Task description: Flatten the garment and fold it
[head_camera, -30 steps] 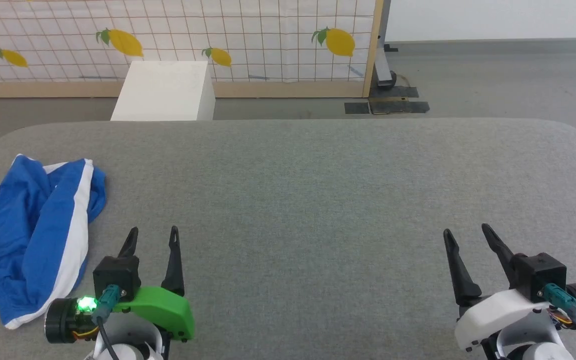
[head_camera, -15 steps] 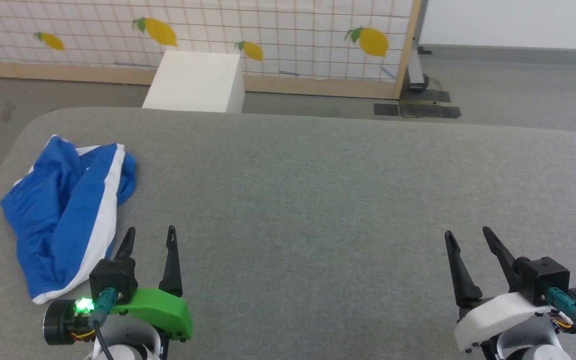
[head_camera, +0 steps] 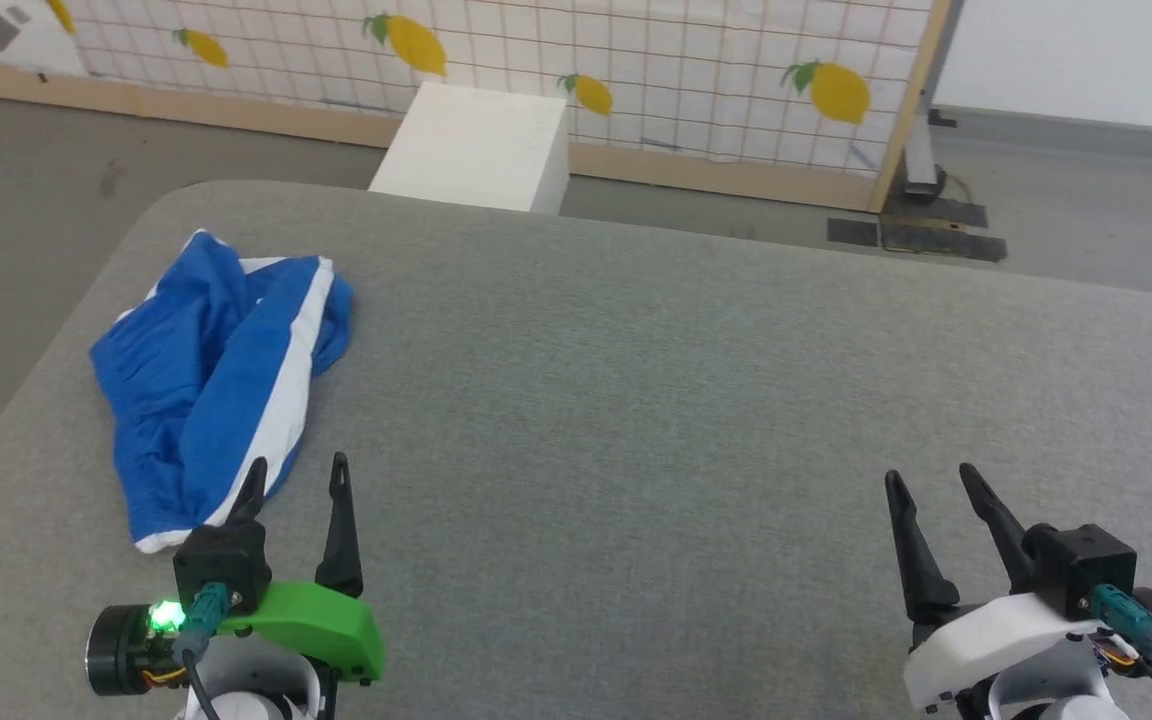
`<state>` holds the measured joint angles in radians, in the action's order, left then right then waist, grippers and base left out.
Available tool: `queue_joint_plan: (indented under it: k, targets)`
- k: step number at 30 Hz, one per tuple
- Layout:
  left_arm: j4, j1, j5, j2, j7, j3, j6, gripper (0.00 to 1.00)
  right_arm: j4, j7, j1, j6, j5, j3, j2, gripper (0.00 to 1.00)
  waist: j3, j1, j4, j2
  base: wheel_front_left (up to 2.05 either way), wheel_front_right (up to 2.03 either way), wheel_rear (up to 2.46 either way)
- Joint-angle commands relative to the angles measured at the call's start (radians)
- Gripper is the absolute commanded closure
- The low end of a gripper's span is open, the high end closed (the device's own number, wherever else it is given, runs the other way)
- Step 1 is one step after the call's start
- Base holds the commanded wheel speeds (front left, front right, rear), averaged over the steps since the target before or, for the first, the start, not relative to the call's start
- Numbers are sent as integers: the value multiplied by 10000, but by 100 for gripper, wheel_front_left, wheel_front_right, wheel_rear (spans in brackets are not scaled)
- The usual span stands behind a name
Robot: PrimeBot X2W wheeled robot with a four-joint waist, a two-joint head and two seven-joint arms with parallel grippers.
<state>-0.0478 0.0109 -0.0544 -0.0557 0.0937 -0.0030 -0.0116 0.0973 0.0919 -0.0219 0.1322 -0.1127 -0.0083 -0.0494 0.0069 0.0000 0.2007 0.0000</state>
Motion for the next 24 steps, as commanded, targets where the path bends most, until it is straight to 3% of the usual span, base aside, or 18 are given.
queue_joint_plan:
  k: [1, 24]
  targets:
    - [-30, -153, -143, 21, 108, 35, -87, 0, 71, 118, -74, -6, -88, 18, -3, 0, -7, 0, 170, 0, 0, 0, 0]
    - [-271, -281, -302, 31, 582, 47, -214, 0, 694, 593, 6, -9, -401, 78, -5, 0, 22, 0, 1056, 0, 0, 0, 0]
